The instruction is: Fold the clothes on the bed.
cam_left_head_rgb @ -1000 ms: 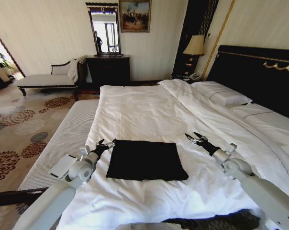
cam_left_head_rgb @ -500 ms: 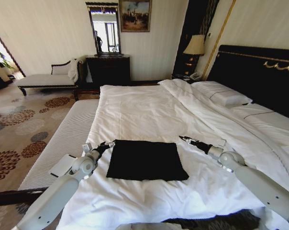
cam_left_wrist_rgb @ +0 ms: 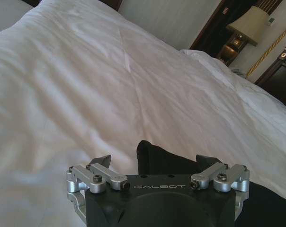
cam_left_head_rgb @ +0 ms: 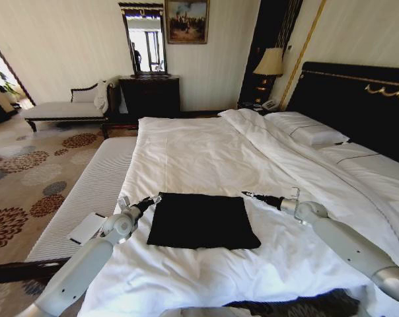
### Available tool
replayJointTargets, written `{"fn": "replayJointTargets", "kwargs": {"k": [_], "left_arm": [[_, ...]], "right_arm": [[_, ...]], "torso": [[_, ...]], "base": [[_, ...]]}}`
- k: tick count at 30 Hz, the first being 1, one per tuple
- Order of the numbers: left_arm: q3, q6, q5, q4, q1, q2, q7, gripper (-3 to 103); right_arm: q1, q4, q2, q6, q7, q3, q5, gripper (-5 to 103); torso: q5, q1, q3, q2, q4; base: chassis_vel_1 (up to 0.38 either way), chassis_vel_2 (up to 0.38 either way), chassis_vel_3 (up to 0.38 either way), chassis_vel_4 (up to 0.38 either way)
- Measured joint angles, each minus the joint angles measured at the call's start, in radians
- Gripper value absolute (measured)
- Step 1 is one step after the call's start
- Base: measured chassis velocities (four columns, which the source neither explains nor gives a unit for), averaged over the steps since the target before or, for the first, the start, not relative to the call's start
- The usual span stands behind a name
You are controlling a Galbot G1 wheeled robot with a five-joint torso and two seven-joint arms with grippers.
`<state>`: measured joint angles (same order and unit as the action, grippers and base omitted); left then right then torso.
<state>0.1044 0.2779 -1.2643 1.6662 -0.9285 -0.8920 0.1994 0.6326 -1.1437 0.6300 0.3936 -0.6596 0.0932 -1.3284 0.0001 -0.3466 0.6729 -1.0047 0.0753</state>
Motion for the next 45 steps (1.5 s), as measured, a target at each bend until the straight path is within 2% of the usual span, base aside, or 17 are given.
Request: {"fn": "replayJointTargets", "kwargs": {"k": [12, 18, 26, 29, 31, 32, 34, 35, 36, 37, 39, 40, 43, 44, 45], "left_arm": [[-0.047, 0.015, -0.058, -0.104, 0.089, -0.078, -0.006, 100], [-0.084, 0.016, -0.041, -0.113, 0.098, -0.087, -0.008, 103], [-0.093, 0.009, -0.045, -0.134, 0.11, -0.112, -0.013, 98], [-0.094, 0.003, -0.045, -0.139, 0.113, -0.116, -0.015, 85], [-0.094, 0.003, -0.045, -0.139, 0.113, -0.116, -0.016, 85], [-0.094, 0.001, -0.045, -0.139, 0.11, -0.116, -0.017, 74], [-0.094, 0.001, -0.045, -0.138, 0.108, -0.116, -0.017, 74], [-0.094, 0.0, -0.045, -0.138, 0.107, -0.116, -0.017, 68], [-0.094, -0.002, -0.045, -0.138, 0.101, -0.121, -0.013, 52], [-0.094, -0.002, -0.045, -0.137, 0.099, -0.121, -0.012, 52], [-0.094, -0.003, -0.044, -0.133, 0.095, -0.121, -0.012, 41], [-0.094, -0.003, -0.044, -0.133, 0.095, -0.121, -0.012, 41], [-0.095, -0.003, -0.043, -0.12, 0.087, -0.116, -0.011, 25], [-0.094, -0.003, -0.043, -0.116, 0.084, -0.113, -0.011, 25], [-0.094, -0.003, -0.043, -0.114, 0.083, -0.111, -0.011, 19]], "right_arm": [[-0.011, 0.004, 0.004, -0.007, 0.003, 0.015, 0.028, 100], [-0.005, -0.002, 0.012, -0.012, 0.029, 0.007, 0.029, 100], [0.013, 0.0, 0.015, -0.02, 0.037, -0.01, 0.044, 100], [0.018, -0.001, 0.014, -0.022, 0.037, -0.014, 0.054, 100], [0.02, -0.002, 0.014, -0.024, 0.037, -0.015, 0.056, 100], [0.021, -0.002, 0.014, -0.025, 0.037, -0.017, 0.057, 100], [0.023, -0.002, 0.014, -0.026, 0.038, -0.018, 0.057, 100], [0.025, -0.002, 0.014, -0.027, 0.038, -0.018, 0.053, 100], [0.039, -0.01, 0.019, -0.028, 0.037, -0.02, 0.032, 100], [0.042, -0.014, 0.02, -0.028, 0.037, -0.02, 0.027, 100], [0.044, -0.019, 0.024, -0.025, 0.035, -0.016, 0.019, 100], [0.044, -0.019, 0.024, -0.025, 0.035, -0.016, 0.019, 100], [0.024, -0.001, 0.031, -0.021, 0.033, 0.014, 0.019, 100], [0.016, 0.008, 0.032, -0.019, 0.031, 0.025, 0.023, 100], [0.014, 0.01, 0.032, -0.019, 0.03, 0.029, 0.025, 100]], "torso": [[-0.0001, 0.0, 0.0, 0.0, 0.0001], [0.0, 0.0, 0.0, 0.0, 0.0], [0.0, 0.0, 0.0, 0.0, 0.0001], [0.0, 0.0, 0.0, 0.0, 0.0002], [0.0, 0.0, 0.0, 0.0, 0.0], [0.0, 0.0, 0.0, 0.0, 0.0], [-0.0002, 0.0, 0.0, 0.0, 0.0], [-0.0001, 0.0, 0.0, 0.0, 0.0], [-0.0001, 0.0, 0.0, 0.0, 0.0002], [0.0, 0.0, 0.0, 0.0, 0.0002], [-0.0001, 0.0, 0.0, 0.0, 0.0], [-0.0001, 0.0, 0.0, 0.0, 0.0], [-0.0001, 0.0, 0.0, 0.0, 0.0], [-0.0002, 0.0, 0.0, 0.0, -0.0002], [-0.0002, 0.0, 0.0, 0.0, -0.0002]], "base": [[0.0, 0.0, 0.0, 0.0], [0.0, 0.0, 0.0, 0.0], [0.0, 0.0, 0.0, 0.0], [0.0, 0.0, 0.0, 0.0], [0.0, 0.0, 0.0, 0.0], [0.0, 0.0, 0.0, 0.0], [0.0, 0.0, 0.0, 0.0], [0.0, 0.0, 0.0, 0.0], [0.0, 0.0, 0.0, 0.0], [0.0, 0.0, 0.0, 0.0], [0.0, 0.0, 0.0, 0.0], [0.0, 0.0, 0.0, 0.0], [0.0, 0.0, 0.0, 0.0], [0.0, 0.0, 0.0, 0.0], [0.0, 0.0, 0.0, 0.0]]}}
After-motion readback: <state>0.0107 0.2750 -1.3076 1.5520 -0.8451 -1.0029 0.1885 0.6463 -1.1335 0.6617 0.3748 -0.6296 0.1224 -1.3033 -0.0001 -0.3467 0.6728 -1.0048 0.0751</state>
